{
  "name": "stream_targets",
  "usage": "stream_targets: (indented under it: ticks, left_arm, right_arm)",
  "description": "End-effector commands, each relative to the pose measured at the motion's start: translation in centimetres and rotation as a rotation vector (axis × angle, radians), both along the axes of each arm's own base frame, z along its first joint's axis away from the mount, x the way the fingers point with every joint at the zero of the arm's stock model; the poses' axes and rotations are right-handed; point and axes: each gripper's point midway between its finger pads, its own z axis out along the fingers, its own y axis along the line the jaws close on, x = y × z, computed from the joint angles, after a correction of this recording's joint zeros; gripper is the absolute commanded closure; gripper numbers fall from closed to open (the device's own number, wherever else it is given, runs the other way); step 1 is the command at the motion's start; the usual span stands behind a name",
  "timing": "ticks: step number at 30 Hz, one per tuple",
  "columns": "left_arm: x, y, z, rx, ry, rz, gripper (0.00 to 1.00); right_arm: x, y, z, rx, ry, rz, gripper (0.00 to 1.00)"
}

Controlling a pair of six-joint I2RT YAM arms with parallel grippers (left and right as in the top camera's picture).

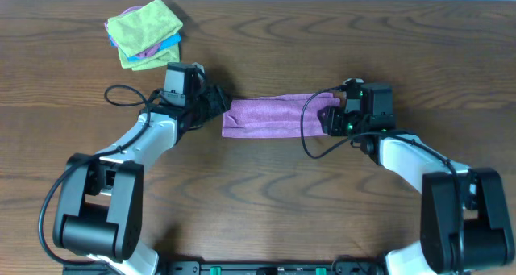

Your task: Fold the cloth

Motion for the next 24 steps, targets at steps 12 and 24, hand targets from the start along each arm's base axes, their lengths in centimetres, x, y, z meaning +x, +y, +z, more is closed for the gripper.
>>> stream_targets:
  ticks: [12, 24]
  left_arm:
    - [-0.2, -4.4, 2.8, -0.092, -0.004, -0.148, 0.94]
    - [-2.7, -5.1, -2.9, 0.131, 0.09, -0.21, 0.94]
  right_arm:
    - [-3.0, -2.3, 5.1, 0.1, 0.087, -0.166, 0.18]
    - [-4.1, -1.6, 4.4, 0.301, 0.216, -0.188, 0.04]
